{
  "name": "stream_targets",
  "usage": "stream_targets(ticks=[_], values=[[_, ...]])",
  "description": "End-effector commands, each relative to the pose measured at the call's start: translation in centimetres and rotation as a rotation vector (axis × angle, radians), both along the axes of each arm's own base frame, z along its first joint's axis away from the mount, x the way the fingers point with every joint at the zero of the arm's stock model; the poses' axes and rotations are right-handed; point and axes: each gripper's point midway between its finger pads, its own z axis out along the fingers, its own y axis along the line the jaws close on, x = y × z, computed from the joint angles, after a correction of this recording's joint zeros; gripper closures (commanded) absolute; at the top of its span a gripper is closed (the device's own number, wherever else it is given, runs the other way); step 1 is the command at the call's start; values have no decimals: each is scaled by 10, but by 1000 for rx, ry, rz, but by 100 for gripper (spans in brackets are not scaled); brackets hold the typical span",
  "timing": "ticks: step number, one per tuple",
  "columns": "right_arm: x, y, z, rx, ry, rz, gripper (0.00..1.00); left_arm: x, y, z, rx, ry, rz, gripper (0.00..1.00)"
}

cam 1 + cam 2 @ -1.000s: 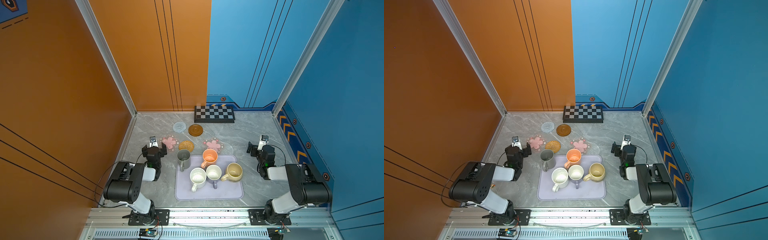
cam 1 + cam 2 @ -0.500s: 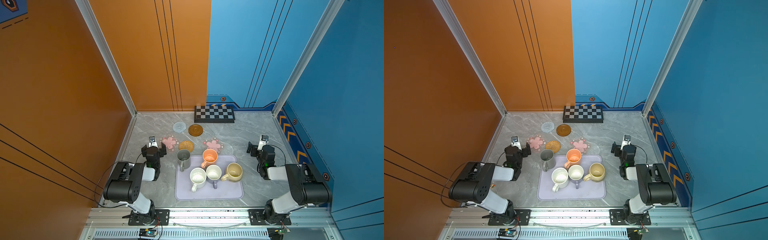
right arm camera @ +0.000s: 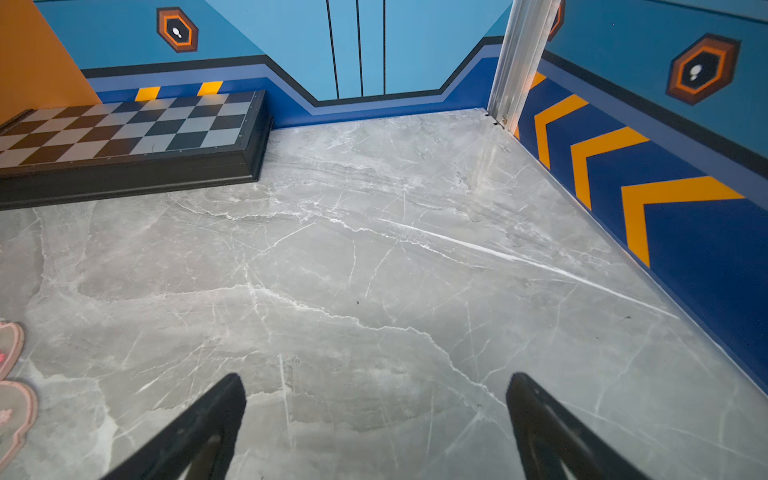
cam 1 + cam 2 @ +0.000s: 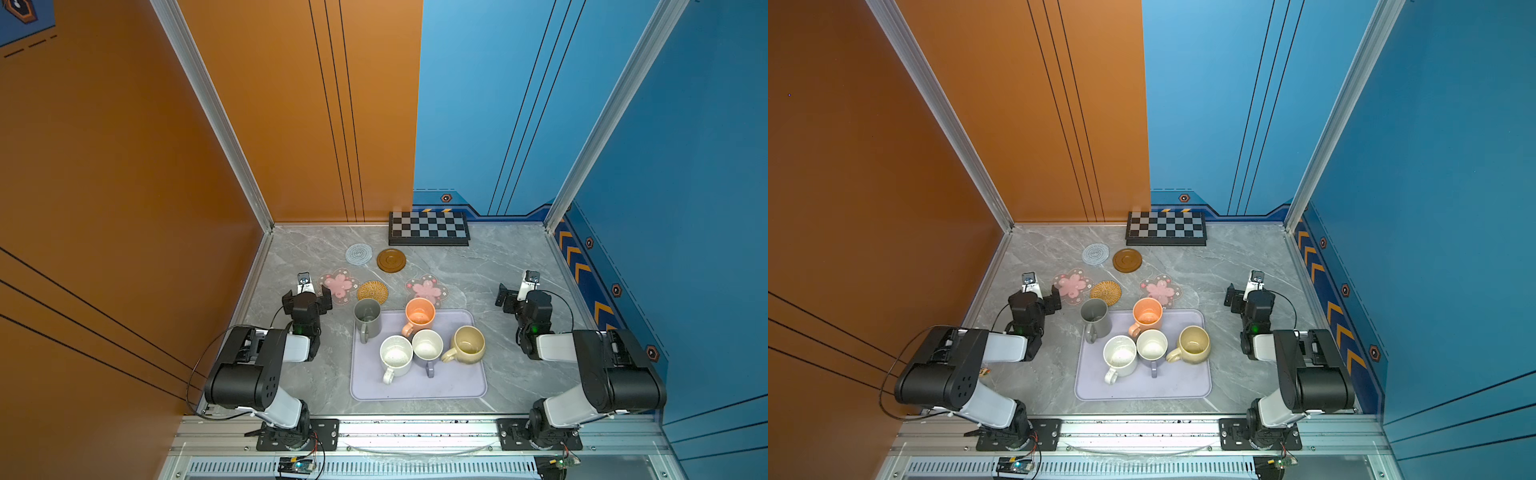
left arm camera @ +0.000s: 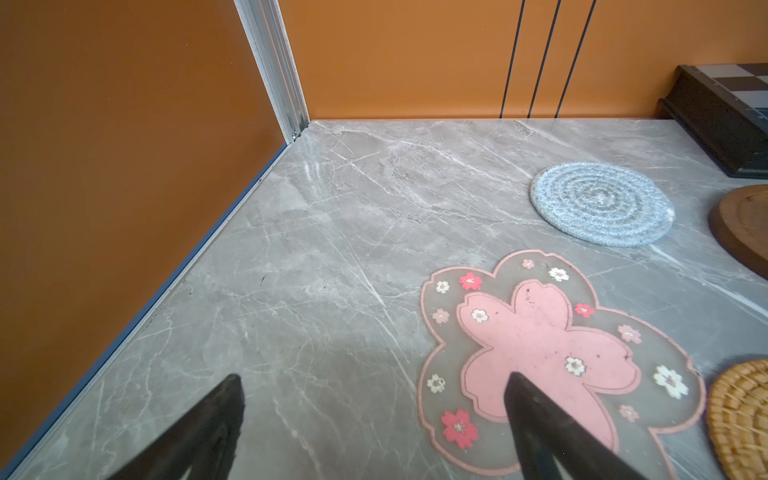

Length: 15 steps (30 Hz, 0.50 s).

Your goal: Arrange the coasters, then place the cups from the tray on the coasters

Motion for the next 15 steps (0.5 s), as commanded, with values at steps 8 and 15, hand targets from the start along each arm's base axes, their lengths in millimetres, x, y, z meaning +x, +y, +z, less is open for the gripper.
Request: stream_targets(ticks=[8, 15], values=[[-2, -4, 63, -3, -69, -25, 0, -19, -7, 83, 156, -123, 67, 2], [-2, 11, 117, -27, -122, 19, 0, -21, -23, 132, 104, -84, 6, 2]])
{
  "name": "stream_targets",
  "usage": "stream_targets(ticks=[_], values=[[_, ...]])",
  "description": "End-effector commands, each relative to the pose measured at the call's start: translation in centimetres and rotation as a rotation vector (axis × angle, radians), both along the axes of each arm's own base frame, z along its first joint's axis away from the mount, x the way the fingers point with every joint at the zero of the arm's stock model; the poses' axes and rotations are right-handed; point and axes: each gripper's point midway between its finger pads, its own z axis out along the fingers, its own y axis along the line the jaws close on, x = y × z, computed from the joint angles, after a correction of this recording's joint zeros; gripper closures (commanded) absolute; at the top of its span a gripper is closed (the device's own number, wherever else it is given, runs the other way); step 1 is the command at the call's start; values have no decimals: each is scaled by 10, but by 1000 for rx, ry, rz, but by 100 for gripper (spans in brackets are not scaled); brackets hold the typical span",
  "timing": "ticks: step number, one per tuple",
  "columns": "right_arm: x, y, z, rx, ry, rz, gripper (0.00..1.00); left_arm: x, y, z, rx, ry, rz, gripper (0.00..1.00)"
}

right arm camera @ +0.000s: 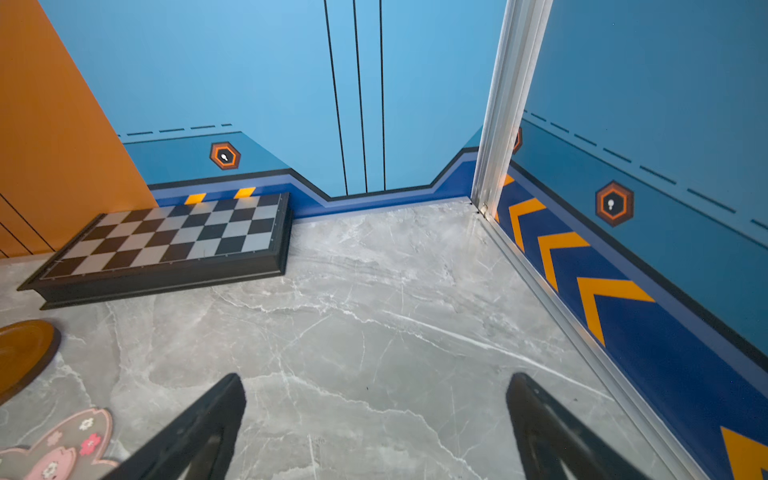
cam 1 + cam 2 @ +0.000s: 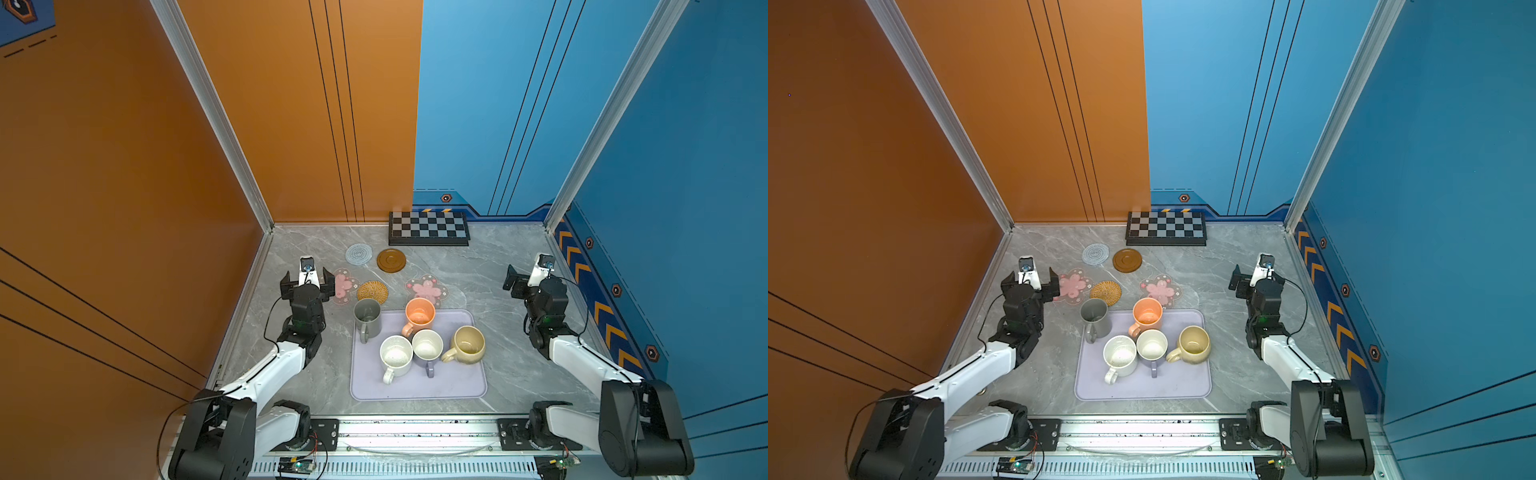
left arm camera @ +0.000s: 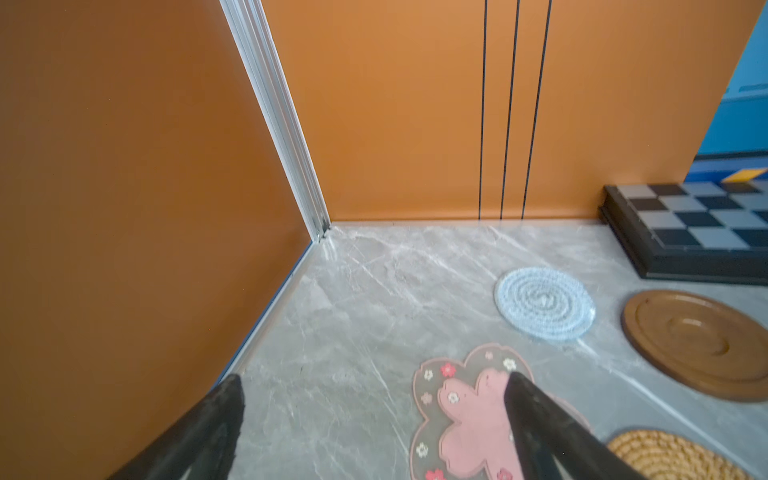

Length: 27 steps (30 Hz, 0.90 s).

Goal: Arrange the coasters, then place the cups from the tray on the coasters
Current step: 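Raise the right arm over the pink flower coaster while the left arm reaches forward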

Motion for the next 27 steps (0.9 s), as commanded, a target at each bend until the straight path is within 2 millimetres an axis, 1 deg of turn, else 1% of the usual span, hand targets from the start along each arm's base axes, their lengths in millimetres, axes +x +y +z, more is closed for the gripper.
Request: stream_targets(ticks=[1, 3, 6, 9, 12, 14, 16, 18, 22, 24, 27], values=[[-3, 7, 16, -16, 33, 9, 0, -8, -1, 2, 3, 76, 1, 2], [-4, 10, 26, -5, 41, 14, 0, -11, -3, 10, -21, 66, -3, 2], [-4, 20, 39, 6, 67, 54, 0, -13, 1, 12, -87, 120, 8, 2], [-4, 35, 46, 30, 92, 119, 0, -14, -7, 15, -93, 172, -48, 2], [-5, 58, 47, 90, 94, 225, 0, -19, -19, 17, -99, 213, -136, 2], [-6, 68, 47, 92, 104, 248, 0, -21, -17, 19, -121, 234, -120, 2], [-5, 71, 48, 73, 107, 233, 0, -23, -10, 19, -136, 259, -86, 2], [-4, 71, 49, 41, 106, 192, 0, -26, -7, 18, -146, 287, -66, 2], [1, 74, 46, 15, 166, 155, 0, -29, -7, 30, -156, 265, -67, 2], [2, 81, 45, 18, 220, 154, 0, -29, -4, 37, -159, 245, -54, 2], [2, 99, 41, -30, 284, 178, 0, -26, -5, 46, -163, 242, -57, 2]])
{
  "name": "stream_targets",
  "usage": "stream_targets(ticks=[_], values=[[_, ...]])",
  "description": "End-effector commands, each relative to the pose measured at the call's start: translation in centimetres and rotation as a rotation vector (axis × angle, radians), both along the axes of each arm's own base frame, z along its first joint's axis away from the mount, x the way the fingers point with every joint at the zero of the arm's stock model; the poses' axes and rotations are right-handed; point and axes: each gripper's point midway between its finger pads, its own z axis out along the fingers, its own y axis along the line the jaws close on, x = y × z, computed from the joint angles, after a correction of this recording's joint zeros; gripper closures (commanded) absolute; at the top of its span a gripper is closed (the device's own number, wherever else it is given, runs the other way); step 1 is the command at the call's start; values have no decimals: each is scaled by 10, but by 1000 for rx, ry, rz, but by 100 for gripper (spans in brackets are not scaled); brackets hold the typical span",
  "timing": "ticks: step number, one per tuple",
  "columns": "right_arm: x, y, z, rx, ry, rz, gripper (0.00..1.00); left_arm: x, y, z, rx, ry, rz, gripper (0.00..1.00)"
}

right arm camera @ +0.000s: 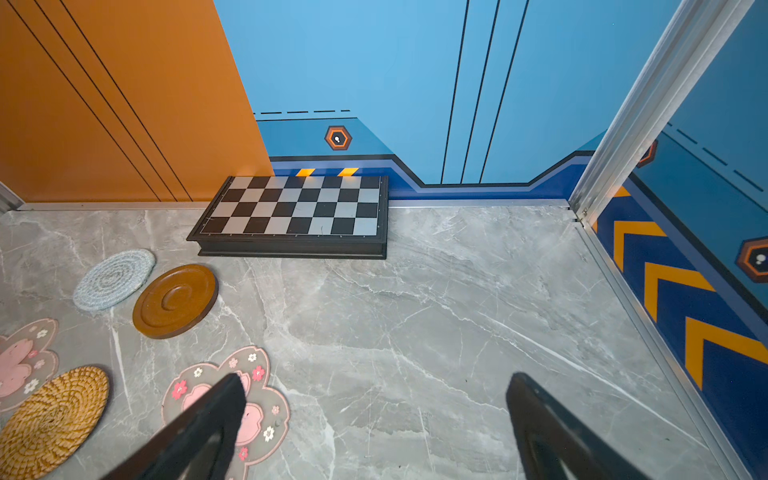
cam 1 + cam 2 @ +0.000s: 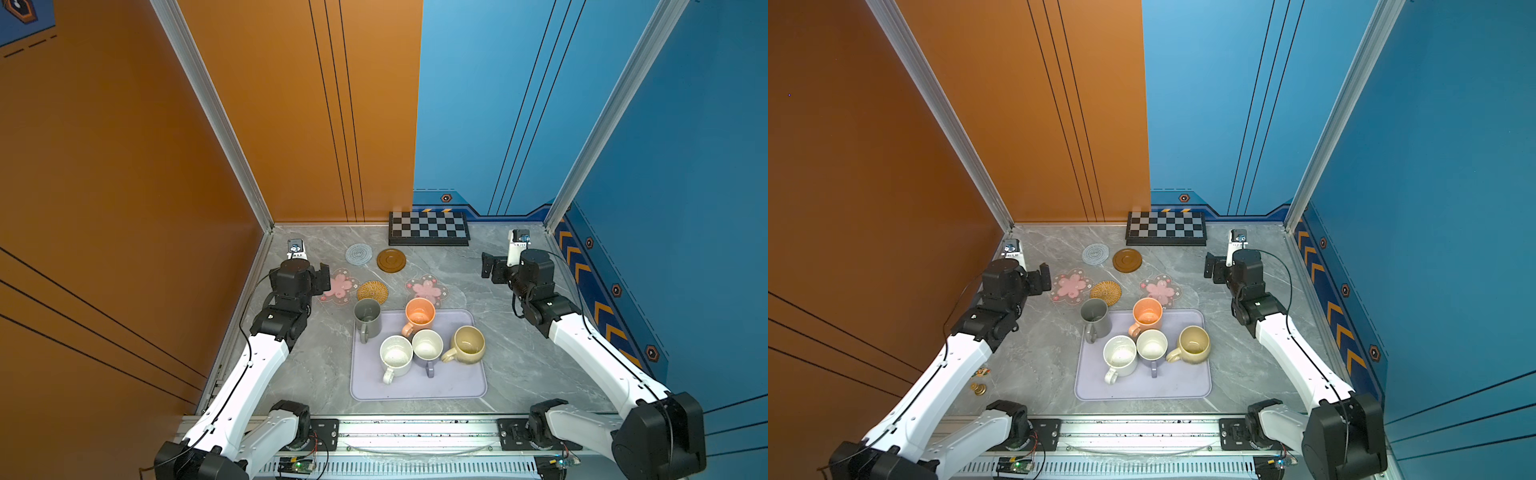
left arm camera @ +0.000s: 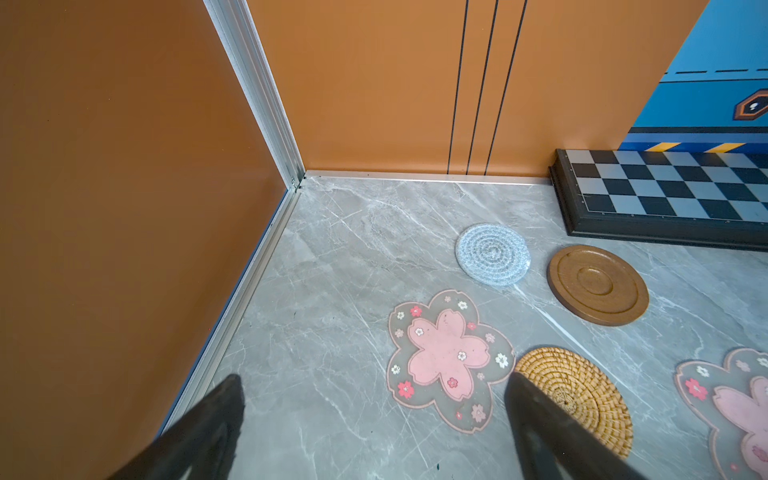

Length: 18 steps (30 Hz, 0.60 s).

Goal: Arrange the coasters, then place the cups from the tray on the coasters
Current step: 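Raise the right arm over the pink flower coaster while the left arm reaches forward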

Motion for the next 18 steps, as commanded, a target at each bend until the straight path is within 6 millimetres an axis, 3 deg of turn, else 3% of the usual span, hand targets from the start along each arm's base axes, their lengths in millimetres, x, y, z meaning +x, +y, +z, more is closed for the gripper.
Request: stream_targets(ticks=[1, 7, 9, 11, 18], values=[[-5, 8, -13, -69, 104, -27, 0, 0, 2, 15, -22, -7, 17, 2], [9, 35, -13, -140, 197, 37, 0, 15, 4, 17, -25, 20, 52, 2], [16, 41, -14, -149, 232, 55, 0, 19, 1, 9, -24, 50, 45, 2], [23, 50, -19, -152, 280, 79, 0, 25, 1, 21, -24, 42, 58, 2], [36, 92, -57, -154, 476, 223, 3, 32, 0, 23, -61, 59, 85, 2]])
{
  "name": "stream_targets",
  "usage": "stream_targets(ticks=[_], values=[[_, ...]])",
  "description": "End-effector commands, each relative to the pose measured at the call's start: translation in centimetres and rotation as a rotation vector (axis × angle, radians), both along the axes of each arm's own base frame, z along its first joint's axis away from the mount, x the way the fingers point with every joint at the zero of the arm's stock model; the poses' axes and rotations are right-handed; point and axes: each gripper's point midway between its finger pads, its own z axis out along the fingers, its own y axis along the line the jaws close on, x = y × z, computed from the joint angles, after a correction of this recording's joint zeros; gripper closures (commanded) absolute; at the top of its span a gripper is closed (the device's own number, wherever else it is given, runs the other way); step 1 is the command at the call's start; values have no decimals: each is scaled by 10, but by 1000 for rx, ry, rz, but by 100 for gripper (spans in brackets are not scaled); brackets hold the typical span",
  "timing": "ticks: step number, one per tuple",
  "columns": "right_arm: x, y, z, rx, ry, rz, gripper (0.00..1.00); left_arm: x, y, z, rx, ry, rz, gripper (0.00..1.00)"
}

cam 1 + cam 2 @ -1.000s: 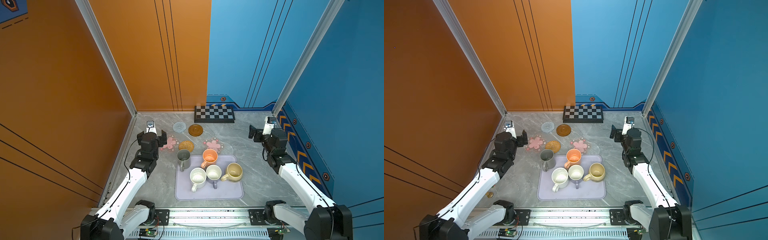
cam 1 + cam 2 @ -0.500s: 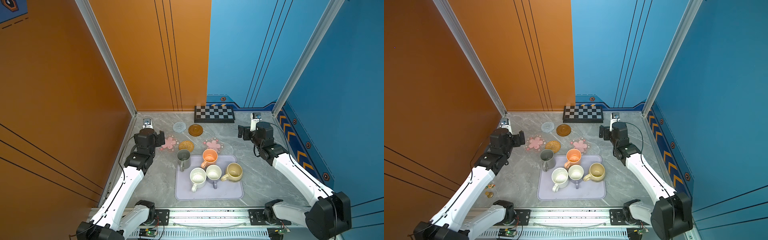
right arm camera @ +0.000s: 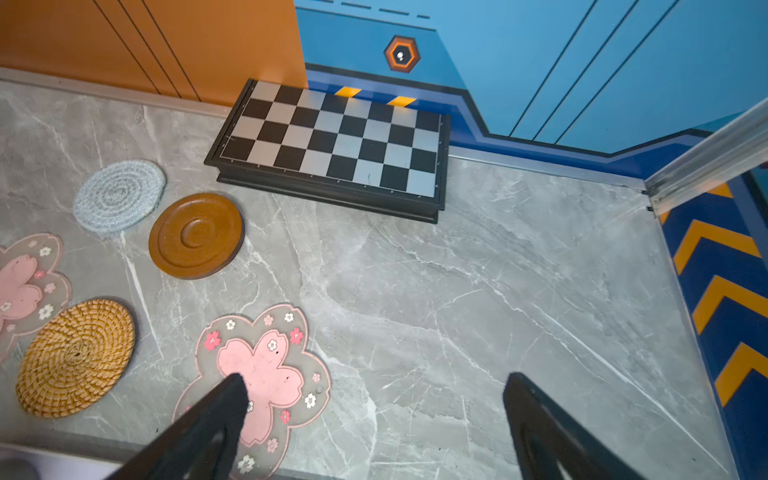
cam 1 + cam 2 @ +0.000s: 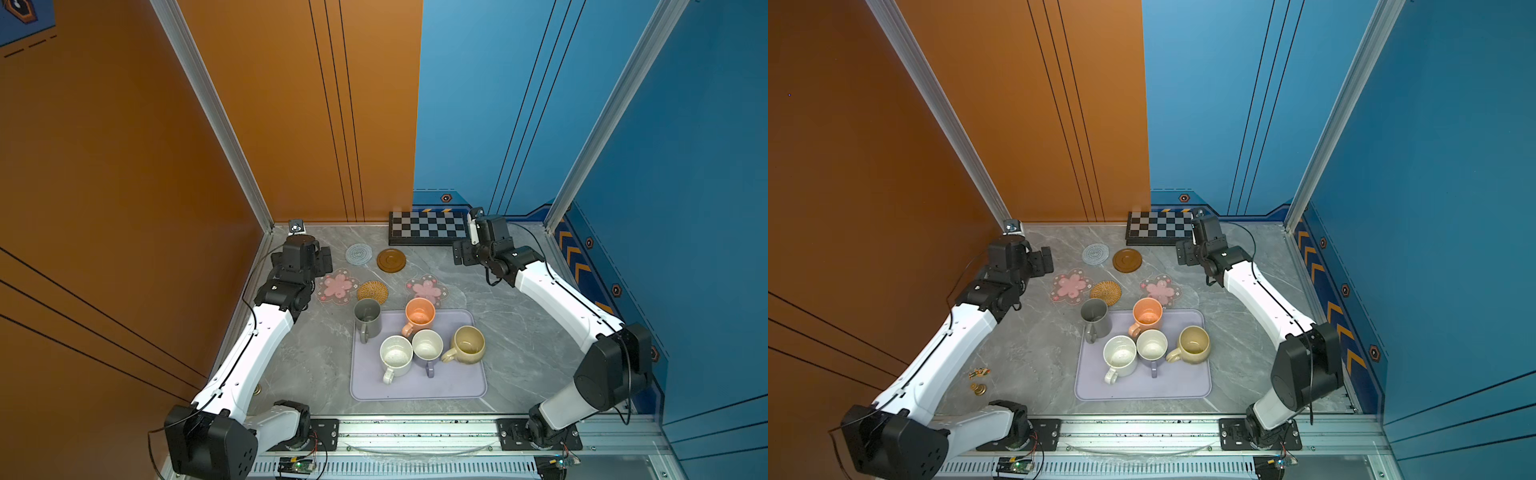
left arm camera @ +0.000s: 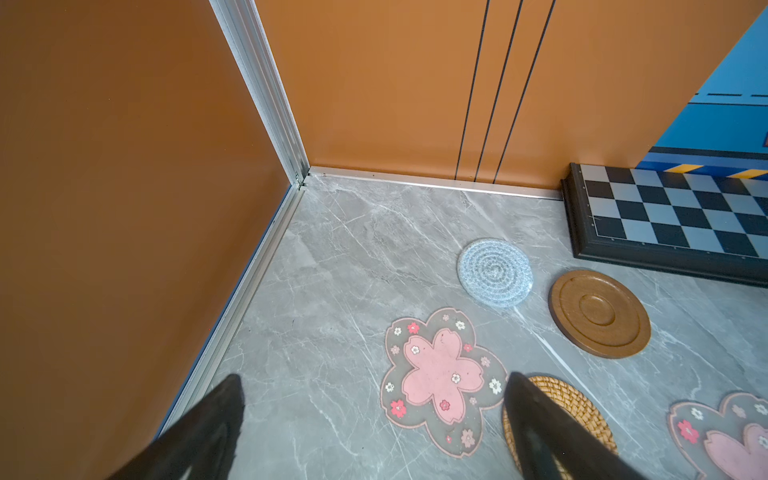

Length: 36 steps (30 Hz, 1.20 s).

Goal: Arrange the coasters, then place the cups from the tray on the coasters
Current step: 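Raise the right arm over the pink flower coaster while the left arm reaches forward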

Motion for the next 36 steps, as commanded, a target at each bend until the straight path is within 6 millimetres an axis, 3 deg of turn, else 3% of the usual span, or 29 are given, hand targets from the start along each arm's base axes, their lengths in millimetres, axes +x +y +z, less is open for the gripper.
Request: stream_targets(ticks=[1, 4, 11, 13, 14, 17, 24, 29, 36], values=[[-14, 22, -35, -28, 180, 95, 3, -2, 1, 2, -33, 8, 31, 2], [-13, 42, -48, -41, 246, 143, 9, -4, 1, -9, -37, 28, 44, 2], [-11, 93, -61, -118, 328, 223, 7, 1, 5, -51, -18, 129, 84, 2], [-9, 99, -67, -142, 369, 228, 8, 4, 4, -60, -44, 142, 97, 2], [-8, 101, -81, -170, 408, 227, 8, 5, 4, -66, -57, 154, 106, 2], [-6, 106, -96, -240, 439, 212, 11, 11, -2, -78, -98, 178, 107, 2], [-15, 127, -121, -301, 468, 253, 11, 17, -9, -103, -111, 244, 87, 2], [-17, 129, -144, -323, 510, 251, 13, 22, -14, -106, -119, 262, 53, 2], [-21, 136, -162, -350, 534, 270, 14, 22, -13, -107, -108, 276, 34, 2]])
